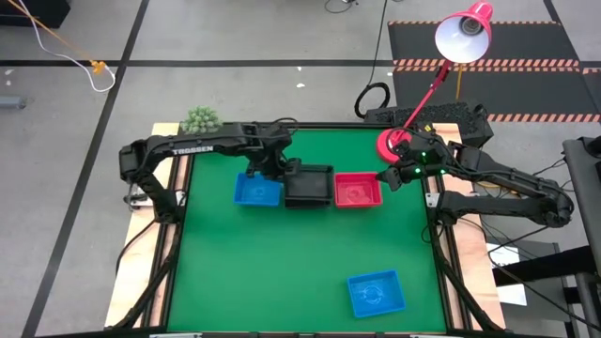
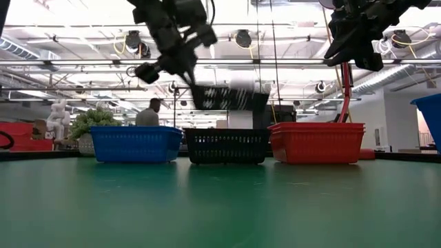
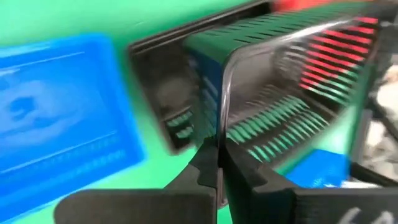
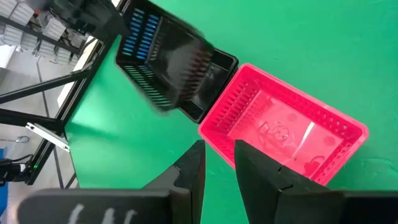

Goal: Stack baskets by color
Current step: Stack the bottom black bin on the top stacked black bins

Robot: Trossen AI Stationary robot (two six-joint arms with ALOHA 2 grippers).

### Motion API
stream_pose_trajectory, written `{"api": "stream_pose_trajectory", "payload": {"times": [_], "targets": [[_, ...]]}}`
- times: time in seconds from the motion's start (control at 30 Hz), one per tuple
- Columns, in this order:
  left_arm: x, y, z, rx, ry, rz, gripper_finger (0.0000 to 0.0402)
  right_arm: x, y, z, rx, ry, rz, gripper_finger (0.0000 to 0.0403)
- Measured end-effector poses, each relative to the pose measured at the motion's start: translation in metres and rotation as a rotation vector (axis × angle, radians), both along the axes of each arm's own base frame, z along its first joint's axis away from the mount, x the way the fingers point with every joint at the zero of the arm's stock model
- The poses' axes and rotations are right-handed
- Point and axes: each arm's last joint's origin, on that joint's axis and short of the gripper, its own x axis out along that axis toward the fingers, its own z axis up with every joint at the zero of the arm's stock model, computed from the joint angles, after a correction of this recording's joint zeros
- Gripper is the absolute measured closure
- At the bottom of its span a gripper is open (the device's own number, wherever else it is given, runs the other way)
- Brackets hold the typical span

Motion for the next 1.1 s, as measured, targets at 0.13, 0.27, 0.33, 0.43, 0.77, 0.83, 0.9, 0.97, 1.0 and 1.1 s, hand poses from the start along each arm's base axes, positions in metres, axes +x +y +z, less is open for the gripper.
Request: {"api": "stream_pose_trajectory", "payload": {"times": [0.13, 0.27, 0.33, 0.43, 0.77, 0.83, 0.9, 0.97, 1.0, 1.1], "targets": [[0.007, 0.001, -0.013, -0.012, 0.032, -0.001, 0.0396, 0.000, 0.000, 0.000, 0.000, 0.000, 0.000, 0.0326], [0.010, 0.000, -0.021, -0.030, 0.067, 0.006, 0.0396, 0.000, 0.000, 0.000, 0.002, -0.001, -0.002, 0.0326], [0.008, -0.001, -0.024, -0.037, 0.097, 0.003, 0.0396, 0.000, 0.000, 0.000, 0.010, -0.003, -0.008, 0.0326], [0.011, -0.002, -0.025, -0.043, 0.095, 0.002, 0.0393, 0.000, 0.000, 0.000, 0.011, -0.005, -0.010, 0.0326], [0.014, -0.008, -0.032, -0.005, 0.145, 0.042, 0.0384, 0.000, 0.000, 0.001, 0.011, -0.009, -0.011, 0.0326], [0.014, -0.008, -0.032, 0.000, 0.150, 0.049, 0.0378, 0.000, 0.000, 0.001, 0.013, -0.010, -0.011, 0.0326], [0.014, -0.009, -0.032, 0.000, 0.151, 0.048, 0.0366, 0.000, 0.000, 0.001, 0.019, -0.010, -0.014, 0.0326], [0.014, -0.009, -0.032, -0.003, 0.150, 0.045, 0.0347, 0.000, 0.000, 0.001, 0.020, -0.010, -0.014, 0.0326], [0.014, -0.009, -0.032, -0.004, 0.150, 0.046, 0.0337, 0.000, 0.000, 0.001, 0.023, -0.010, -0.016, 0.0326], [0.014, -0.009, -0.032, -0.007, 0.151, 0.052, 0.0305, 0.000, 0.000, 0.001, 0.032, -0.012, -0.020, 0.0326]]}}
